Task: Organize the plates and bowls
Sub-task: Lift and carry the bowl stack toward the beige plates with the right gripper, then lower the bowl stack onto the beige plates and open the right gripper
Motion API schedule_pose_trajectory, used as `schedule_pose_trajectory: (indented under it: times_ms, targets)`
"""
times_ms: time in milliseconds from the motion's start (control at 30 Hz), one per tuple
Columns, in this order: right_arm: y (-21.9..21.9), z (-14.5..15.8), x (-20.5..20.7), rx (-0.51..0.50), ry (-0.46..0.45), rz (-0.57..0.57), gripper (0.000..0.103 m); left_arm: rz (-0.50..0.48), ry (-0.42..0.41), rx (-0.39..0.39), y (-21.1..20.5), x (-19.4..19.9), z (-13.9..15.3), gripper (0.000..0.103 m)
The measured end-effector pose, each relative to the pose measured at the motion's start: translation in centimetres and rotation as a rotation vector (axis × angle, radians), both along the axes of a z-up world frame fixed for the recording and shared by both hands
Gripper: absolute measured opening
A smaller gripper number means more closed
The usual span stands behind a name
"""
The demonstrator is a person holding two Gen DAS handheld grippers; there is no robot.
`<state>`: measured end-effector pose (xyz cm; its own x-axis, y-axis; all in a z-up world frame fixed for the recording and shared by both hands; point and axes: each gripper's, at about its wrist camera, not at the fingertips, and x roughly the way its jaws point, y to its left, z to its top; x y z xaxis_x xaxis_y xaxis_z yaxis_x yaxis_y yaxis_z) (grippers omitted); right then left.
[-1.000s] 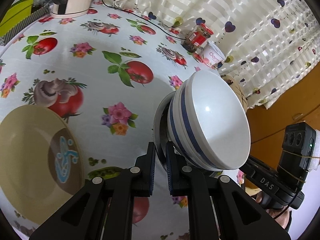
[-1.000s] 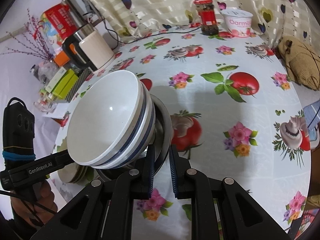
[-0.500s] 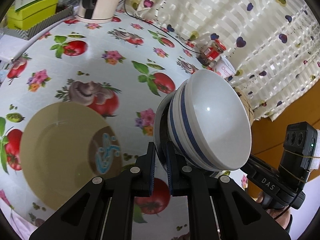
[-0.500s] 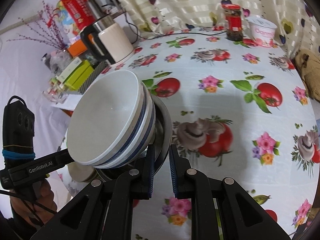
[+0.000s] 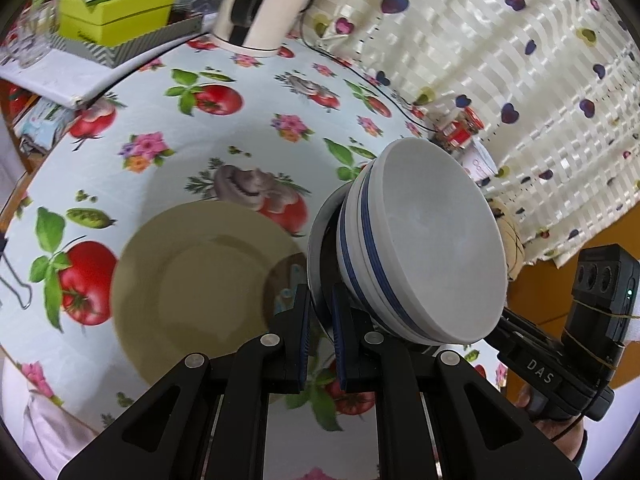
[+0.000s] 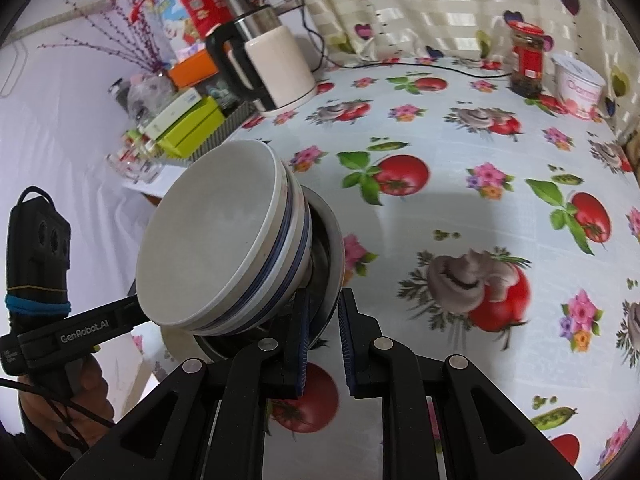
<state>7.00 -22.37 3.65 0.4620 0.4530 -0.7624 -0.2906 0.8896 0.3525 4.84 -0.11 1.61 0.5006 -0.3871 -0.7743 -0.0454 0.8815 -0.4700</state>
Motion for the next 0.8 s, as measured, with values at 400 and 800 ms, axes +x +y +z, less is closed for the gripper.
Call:
schedule_pose_trajectory:
  times_ms: [400,800]
  targets:
    - [4.1,-0.6,0.6,-0.002,0.016,0.08,0.015,0.08,0.015,0.017,3.5,-1.3,-0.4,0.01]
    - [7.5,-1.7,1.0,-0.007,0.043,0.144,0.015,0.144,0.039,0.032,6.2,-2.5,-1.2,0.01]
